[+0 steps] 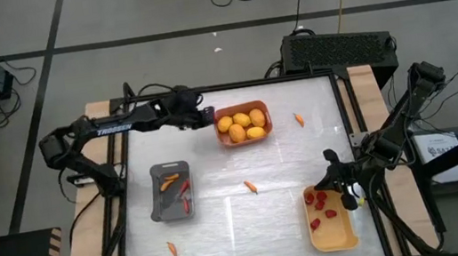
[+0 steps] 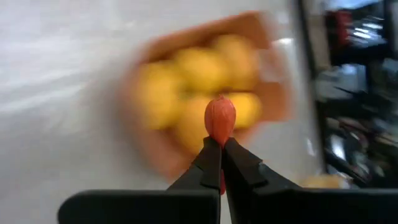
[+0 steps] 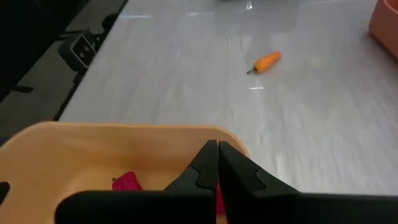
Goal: Sort produce into baskets
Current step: Put the orange chili pepper into the black bin
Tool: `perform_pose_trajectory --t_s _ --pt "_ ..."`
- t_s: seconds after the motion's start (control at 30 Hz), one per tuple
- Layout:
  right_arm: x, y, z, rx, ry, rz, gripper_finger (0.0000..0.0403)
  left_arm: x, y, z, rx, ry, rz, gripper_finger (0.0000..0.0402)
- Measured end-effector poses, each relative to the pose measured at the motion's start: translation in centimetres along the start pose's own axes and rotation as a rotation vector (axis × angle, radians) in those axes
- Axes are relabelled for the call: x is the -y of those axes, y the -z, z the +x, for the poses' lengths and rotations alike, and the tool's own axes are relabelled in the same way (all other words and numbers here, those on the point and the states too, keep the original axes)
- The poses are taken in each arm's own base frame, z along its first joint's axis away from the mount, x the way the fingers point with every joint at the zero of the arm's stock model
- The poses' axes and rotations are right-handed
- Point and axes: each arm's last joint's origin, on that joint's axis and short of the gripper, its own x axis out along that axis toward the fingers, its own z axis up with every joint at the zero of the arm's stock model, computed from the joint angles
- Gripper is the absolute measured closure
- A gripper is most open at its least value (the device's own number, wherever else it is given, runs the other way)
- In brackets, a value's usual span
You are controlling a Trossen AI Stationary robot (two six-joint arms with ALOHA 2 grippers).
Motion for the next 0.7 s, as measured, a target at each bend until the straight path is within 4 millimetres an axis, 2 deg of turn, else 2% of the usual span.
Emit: perform_pose_trajectory --t_s 0.17,0.27,0.4,0.53,0.6,0.7 --pt "-0.3 -0.5 0.0 0.047 -0.029 -0.005 0.0399 4.9 2.4 -1.8 -0.023 0.145 0.142 0.0397" --pt "-0.5 -0.7 0.0 0.072 -0.037 -0.012 0.0399 7.0 5.1 -2.6 -0.078 0.211 0.209 0.0397" --pt "-0.4 -0.9 0.0 0.103 -0.001 -0.016 0.0399 8.7 9.2 -3.3 -0.176 0.252 0.279 0.0398" --pt "-0.3 -1.0 -0.1 0.131 0.037 -0.011 0.0399 9.3 13.2 -4.1 -0.263 0.203 0.344 0.0398" --pt "-0.3 -1.0 -0.1 0.132 0.039 -0.011 0.0399 8.9 14.9 -4.3 -0.318 0.135 0.363 0.0398" --pt "-0.3 -1.0 0.0 0.132 0.039 -0.011 0.0399 8.3 16.6 -4.7 -0.324 0.016 0.374 0.0398"
